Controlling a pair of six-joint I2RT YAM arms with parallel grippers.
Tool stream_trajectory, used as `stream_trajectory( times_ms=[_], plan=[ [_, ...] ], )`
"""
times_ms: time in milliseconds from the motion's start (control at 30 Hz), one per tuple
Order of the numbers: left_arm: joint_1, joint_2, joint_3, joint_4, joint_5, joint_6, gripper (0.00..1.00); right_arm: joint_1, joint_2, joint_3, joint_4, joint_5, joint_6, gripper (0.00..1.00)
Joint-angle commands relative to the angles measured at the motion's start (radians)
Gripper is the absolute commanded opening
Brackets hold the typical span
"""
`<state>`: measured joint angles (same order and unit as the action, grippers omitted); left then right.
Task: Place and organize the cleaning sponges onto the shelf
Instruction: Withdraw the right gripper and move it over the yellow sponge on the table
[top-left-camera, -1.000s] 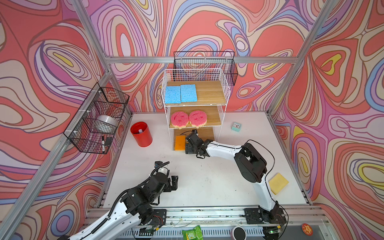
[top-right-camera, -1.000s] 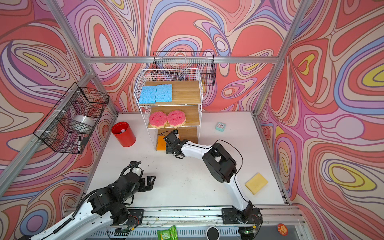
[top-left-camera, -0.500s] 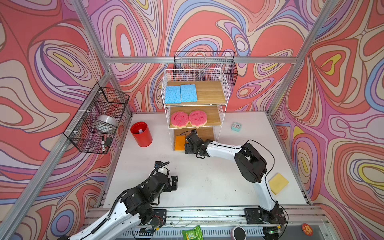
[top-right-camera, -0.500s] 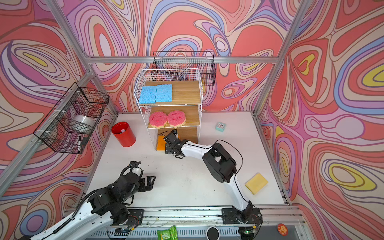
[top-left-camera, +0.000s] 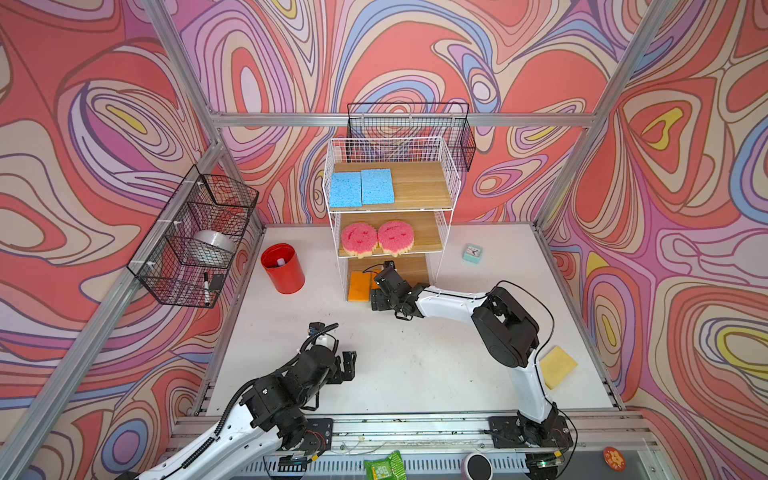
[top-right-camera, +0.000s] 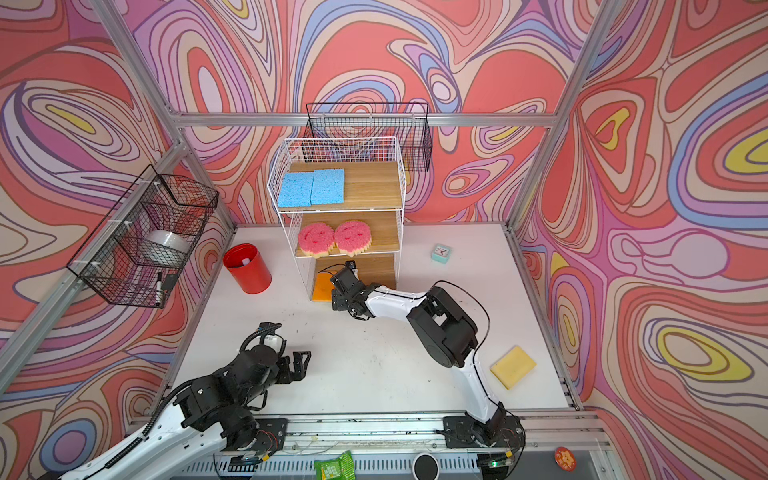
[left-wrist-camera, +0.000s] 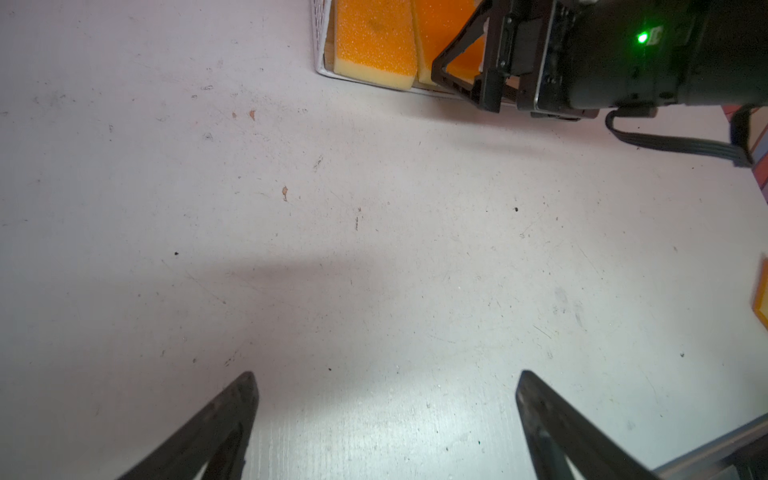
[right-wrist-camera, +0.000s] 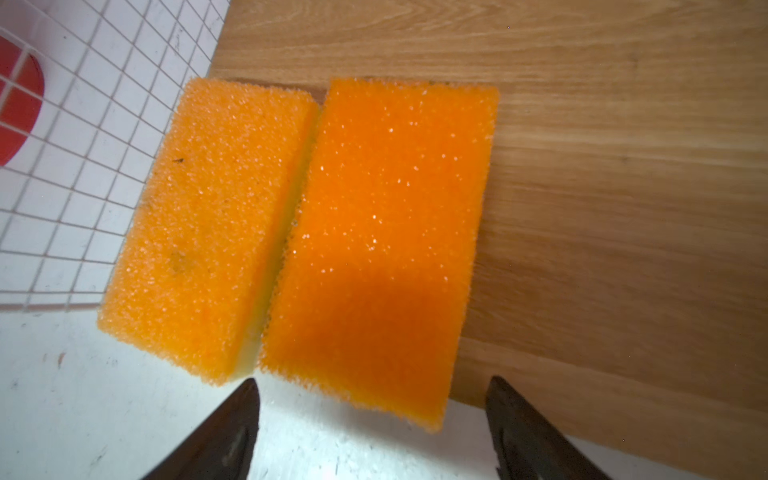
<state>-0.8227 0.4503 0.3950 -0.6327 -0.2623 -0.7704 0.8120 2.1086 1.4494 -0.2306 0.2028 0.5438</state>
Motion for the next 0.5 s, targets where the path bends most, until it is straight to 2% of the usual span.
stream_trajectory(
  times_ms=[0, 133, 300, 400, 467],
  plan=[
    [0.006, 0.027, 0.045, -0.003, 0.000, 0.020, 0.98, 0.000, -0.086, -0.043, 0.000, 0.015, 0.004, 0.89],
    [0.005, 0.075, 0.065, 0.035, 0.017, 0.038, 0.98, 0.011, -0.155, -0.085, -0.012, 0.019, 0.003, 0.90],
    [-0.001, 0.185, 0.069, 0.135, 0.073, 0.053, 0.97, 0.024, -0.295, -0.186, -0.108, 0.032, 0.053, 0.90],
    [-0.056, 0.276, 0.078, 0.220, 0.062, 0.061, 0.98, 0.025, -0.445, -0.308, -0.187, 0.048, 0.115, 0.90],
    [-0.138, 0.356, 0.106, 0.260, -0.007, 0.079, 0.98, 0.026, -0.564, -0.407, -0.254, 0.059, 0.166, 0.89]
  ],
)
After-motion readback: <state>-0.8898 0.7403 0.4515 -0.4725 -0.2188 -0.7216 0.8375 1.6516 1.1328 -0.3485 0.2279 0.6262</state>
